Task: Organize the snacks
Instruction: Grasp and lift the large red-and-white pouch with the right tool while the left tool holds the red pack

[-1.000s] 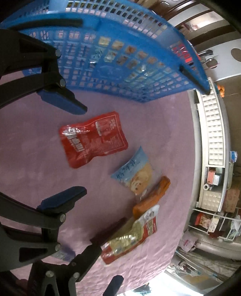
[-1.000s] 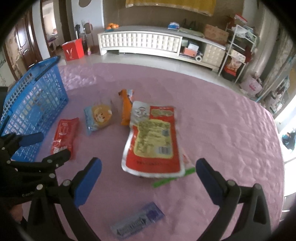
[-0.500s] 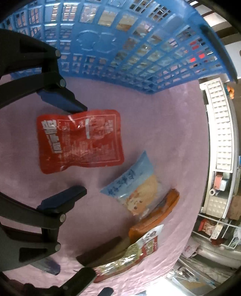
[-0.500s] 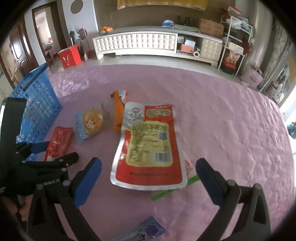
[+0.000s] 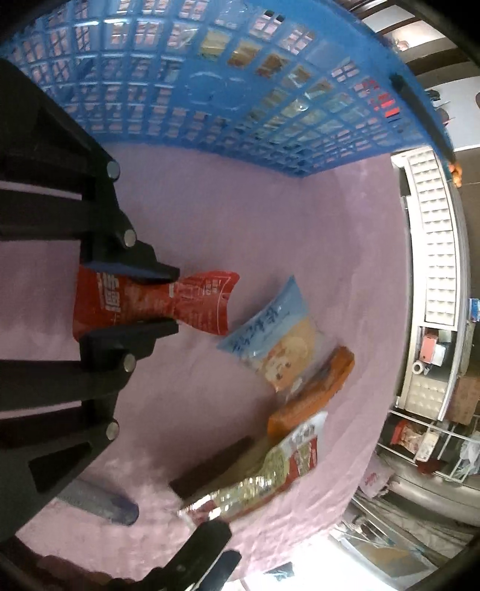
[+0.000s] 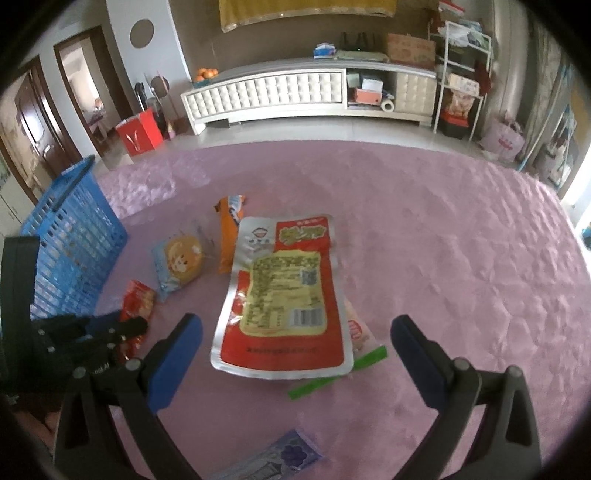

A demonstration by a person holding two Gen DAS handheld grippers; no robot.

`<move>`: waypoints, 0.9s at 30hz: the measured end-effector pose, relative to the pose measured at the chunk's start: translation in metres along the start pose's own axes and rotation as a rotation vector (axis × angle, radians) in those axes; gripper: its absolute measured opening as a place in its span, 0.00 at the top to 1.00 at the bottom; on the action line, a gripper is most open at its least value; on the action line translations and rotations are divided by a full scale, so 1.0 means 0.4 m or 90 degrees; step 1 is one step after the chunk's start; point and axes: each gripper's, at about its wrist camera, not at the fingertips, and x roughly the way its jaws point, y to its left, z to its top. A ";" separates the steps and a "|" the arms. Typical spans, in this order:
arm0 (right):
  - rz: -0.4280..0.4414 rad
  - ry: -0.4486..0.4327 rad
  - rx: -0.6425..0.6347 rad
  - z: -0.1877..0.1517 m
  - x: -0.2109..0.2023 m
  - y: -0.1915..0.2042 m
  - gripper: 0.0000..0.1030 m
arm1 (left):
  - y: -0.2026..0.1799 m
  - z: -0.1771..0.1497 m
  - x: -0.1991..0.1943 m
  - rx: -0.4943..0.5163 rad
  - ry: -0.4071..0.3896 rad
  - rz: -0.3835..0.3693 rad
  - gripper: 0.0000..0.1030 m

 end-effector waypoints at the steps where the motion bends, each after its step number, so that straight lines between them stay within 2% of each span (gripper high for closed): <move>1: 0.006 -0.001 0.002 0.001 -0.002 0.000 0.00 | -0.002 -0.003 -0.011 0.002 -0.007 -0.002 0.81; 4: 0.031 -0.004 0.005 0.007 -0.003 0.001 0.00 | -0.006 -0.004 -0.049 0.009 -0.032 -0.021 0.81; 8: 0.051 0.014 0.006 0.029 0.020 0.008 0.00 | -0.018 0.000 -0.081 0.018 -0.059 -0.017 0.81; 12: 0.030 0.044 0.005 0.056 0.057 -0.001 0.00 | -0.024 0.028 -0.067 0.029 -0.063 -0.019 0.81; 19: 0.045 0.126 0.006 0.084 0.136 -0.012 0.00 | -0.058 0.058 -0.050 0.045 -0.058 -0.022 0.81; 27: 0.034 0.182 -0.080 0.115 0.175 0.052 0.00 | -0.044 0.072 -0.042 0.038 -0.047 -0.032 0.81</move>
